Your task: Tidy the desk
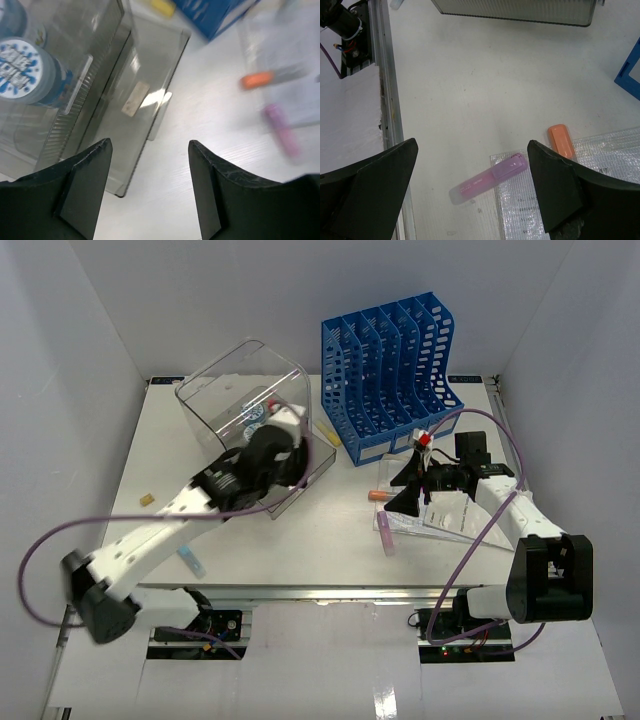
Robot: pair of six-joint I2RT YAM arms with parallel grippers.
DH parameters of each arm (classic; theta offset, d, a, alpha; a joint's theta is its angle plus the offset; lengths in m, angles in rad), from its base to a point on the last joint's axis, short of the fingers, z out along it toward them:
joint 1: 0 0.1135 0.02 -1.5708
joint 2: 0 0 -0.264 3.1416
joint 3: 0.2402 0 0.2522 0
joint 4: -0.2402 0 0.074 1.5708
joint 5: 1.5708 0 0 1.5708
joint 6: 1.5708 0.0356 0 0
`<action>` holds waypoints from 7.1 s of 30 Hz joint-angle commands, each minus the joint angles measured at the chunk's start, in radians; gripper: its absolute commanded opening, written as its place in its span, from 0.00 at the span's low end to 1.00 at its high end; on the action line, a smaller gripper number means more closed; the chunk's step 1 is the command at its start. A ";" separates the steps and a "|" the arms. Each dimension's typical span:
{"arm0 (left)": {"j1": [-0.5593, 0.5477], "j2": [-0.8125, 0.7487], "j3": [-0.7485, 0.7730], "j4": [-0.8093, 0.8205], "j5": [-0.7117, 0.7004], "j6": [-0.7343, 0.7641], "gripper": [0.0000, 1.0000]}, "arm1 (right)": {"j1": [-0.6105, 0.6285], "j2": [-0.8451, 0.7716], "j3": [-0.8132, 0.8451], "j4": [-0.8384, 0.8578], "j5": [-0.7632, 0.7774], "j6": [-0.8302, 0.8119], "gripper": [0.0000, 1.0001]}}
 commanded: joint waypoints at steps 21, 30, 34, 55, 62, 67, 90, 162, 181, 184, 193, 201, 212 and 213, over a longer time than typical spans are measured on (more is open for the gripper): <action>1.249 -0.064 0.028 -0.041 0.402 -0.401 0.88 | -0.019 -0.031 0.019 -0.026 -0.053 -0.017 0.97; 1.294 0.145 -0.113 -0.114 0.134 -0.449 0.88 | -0.022 0.001 0.032 -0.057 -0.059 -0.045 0.97; 1.296 0.267 -0.160 -0.095 0.136 -0.462 0.85 | -0.024 0.014 0.035 -0.065 -0.056 -0.051 0.98; 1.308 0.557 -0.086 -0.037 0.073 -0.795 0.69 | -0.042 0.078 0.041 -0.065 -0.037 -0.052 0.96; 1.309 0.574 -0.072 -0.010 0.111 -0.771 0.74 | -0.042 0.086 0.041 -0.067 -0.035 -0.056 0.96; 1.314 0.539 -0.080 0.015 0.171 -0.776 0.80 | -0.042 0.096 0.045 -0.076 -0.034 -0.061 0.95; 1.345 0.703 0.007 0.018 0.149 -0.700 0.61 | -0.055 0.099 0.045 -0.079 -0.033 -0.065 0.95; 0.503 -0.369 -0.381 0.653 0.954 -0.264 0.00 | -0.114 0.095 0.056 -0.148 -0.044 -0.145 0.90; 0.140 0.221 0.043 0.217 0.007 0.374 0.00 | -0.114 0.088 0.059 -0.154 -0.037 -0.154 0.90; 0.127 0.246 0.027 0.217 0.002 0.387 0.00 | -0.114 0.083 0.058 -0.155 -0.038 -0.152 0.90; 0.115 0.304 0.009 0.218 -0.028 0.395 0.43 | -0.114 0.076 0.060 -0.161 -0.048 -0.156 0.90; 0.080 0.305 0.022 0.190 0.018 0.394 0.68 | -0.114 0.059 0.057 -0.168 -0.057 -0.162 0.90; 0.024 0.274 -0.066 0.249 0.375 0.221 0.29 | -0.114 0.042 0.057 -0.169 -0.054 -0.168 0.90; 0.024 0.282 -0.086 0.264 0.379 0.214 0.26 | -0.114 0.041 0.058 -0.169 -0.054 -0.167 0.90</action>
